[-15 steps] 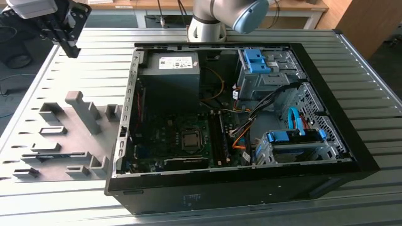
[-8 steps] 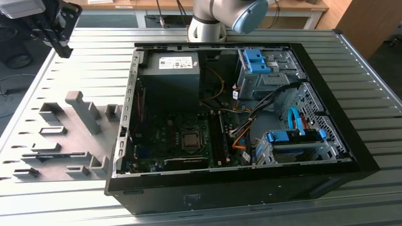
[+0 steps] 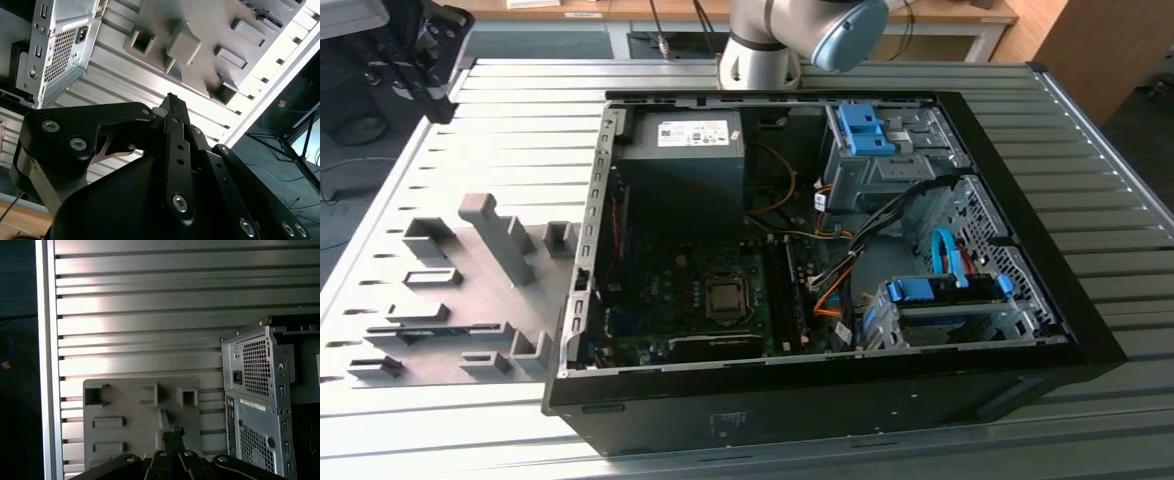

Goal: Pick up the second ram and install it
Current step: 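Reach for the second ram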

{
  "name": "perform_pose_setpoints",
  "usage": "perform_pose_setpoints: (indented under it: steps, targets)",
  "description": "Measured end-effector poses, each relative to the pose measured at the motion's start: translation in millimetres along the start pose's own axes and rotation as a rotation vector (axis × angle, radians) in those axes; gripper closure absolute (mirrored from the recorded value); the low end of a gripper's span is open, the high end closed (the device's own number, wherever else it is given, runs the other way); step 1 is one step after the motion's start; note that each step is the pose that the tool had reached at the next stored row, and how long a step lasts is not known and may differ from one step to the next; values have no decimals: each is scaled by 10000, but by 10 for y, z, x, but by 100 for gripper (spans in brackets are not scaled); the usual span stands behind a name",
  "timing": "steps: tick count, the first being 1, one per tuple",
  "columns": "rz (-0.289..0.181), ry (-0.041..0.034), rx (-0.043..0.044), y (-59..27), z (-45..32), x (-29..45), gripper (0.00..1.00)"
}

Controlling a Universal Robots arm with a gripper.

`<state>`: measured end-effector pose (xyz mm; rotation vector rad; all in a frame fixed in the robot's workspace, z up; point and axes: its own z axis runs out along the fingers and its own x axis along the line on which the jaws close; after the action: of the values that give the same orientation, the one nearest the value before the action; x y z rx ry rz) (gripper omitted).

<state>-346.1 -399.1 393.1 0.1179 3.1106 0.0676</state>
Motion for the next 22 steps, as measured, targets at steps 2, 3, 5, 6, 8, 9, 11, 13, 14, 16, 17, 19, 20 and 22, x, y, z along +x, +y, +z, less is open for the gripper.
perform_pose_setpoints:
  steps: [2,3,5,6,8,9,11,13,14,16,17,19,20,22]
  targets:
    - [0,-1,-1,-2,0,29,89]
    - [0,-1,0,-3,0,43,89]
    - [-1,-1,-1,-6,-1,72,89]
    - [-1,-1,0,-7,-1,90,89]
    - [-1,-1,-1,-10,-2,124,89]
    - [-1,0,0,-11,-2,141,89]
    - [0,0,1,-13,-3,170,89]
    - [-1,0,0,-16,-3,209,89]
    - [0,-1,-1,-18,-3,233,89]
    - [0,-2,-1,-22,-2,275,89]
    - [0,0,0,-24,-2,287,89]
    - [-1,-1,0,-24,-2,291,89]
    - [-1,-1,-1,-24,-2,291,89]
    - [-1,0,0,-24,-2,292,89]
